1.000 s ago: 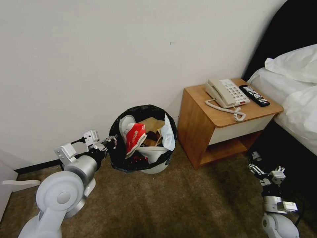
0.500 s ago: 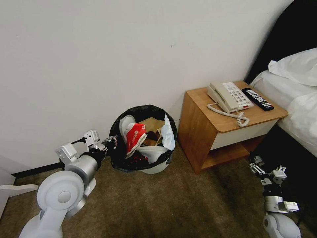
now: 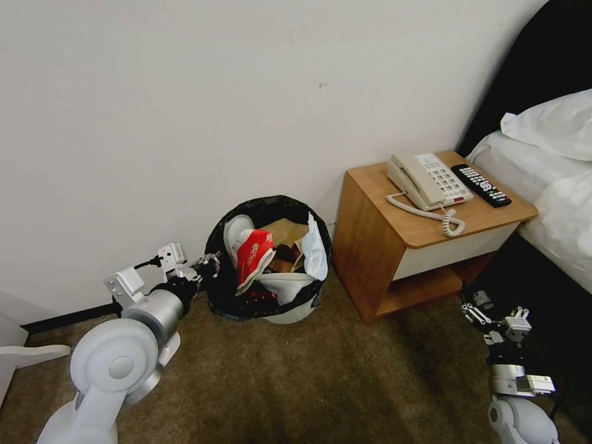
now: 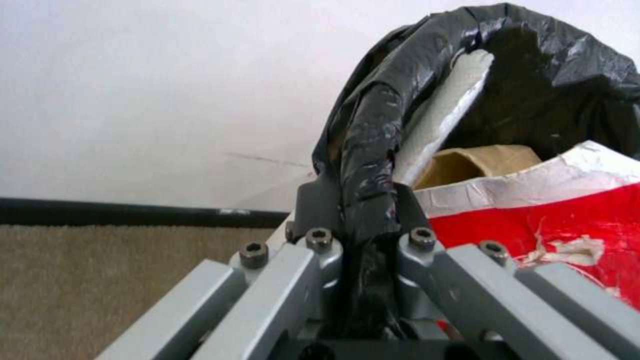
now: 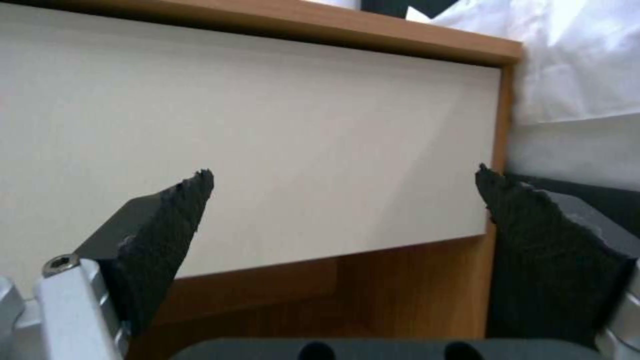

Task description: Pick up the trash bin, then pick up the garbage from the floor and place it into the trash bin.

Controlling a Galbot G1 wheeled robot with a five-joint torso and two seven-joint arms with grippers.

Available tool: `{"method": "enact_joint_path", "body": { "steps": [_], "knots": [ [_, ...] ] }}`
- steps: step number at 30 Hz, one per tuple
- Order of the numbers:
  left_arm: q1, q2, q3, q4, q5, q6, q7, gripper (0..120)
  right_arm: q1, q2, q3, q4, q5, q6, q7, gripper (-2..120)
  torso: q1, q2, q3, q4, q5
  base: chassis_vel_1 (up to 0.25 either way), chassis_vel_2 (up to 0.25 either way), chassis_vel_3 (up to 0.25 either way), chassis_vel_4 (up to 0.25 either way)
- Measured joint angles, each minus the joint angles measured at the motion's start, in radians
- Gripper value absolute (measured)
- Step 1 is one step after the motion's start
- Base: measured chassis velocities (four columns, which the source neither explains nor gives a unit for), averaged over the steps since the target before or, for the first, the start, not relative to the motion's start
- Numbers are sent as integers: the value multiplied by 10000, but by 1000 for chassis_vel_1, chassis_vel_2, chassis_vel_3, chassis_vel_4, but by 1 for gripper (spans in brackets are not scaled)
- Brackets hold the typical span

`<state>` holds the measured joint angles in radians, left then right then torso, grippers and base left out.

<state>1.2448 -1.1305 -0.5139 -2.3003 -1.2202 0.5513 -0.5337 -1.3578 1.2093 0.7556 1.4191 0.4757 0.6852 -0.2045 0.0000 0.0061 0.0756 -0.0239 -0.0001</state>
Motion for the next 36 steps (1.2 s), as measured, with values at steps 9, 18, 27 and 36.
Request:
{"method": "enact_joint_path", "body": {
  "steps": [9, 18, 27, 36],
  "knots": [
    [2, -26, -32, 17, 0, -11, 20, 4, 42, 37, -94, -57, -26, 60, -4, 100, 2, -1, 3, 1, 3, -139, 130, 133, -129],
    [-26, -45, -28, 51, -5, -12, 27, 4, 46, 20, -93, -92, -12, 60, -11, 100, 0, 0, 0, -1, 1, -8, 15, 18, -7],
    [-26, -55, -25, 64, -4, -12, 34, 4, 59, 68, -98, -203, -27, 79, -17, 100, 1, 2, 1, -1, 2, 0, 0, 0, 0],
    [-27, -51, -20, 63, 4, -15, 35, 4, 148, -87, -4, -546, -416, -280, 149, 100, 1, 1, 1, 0, 1, 0, 0, 0, 0]
  ]
}}
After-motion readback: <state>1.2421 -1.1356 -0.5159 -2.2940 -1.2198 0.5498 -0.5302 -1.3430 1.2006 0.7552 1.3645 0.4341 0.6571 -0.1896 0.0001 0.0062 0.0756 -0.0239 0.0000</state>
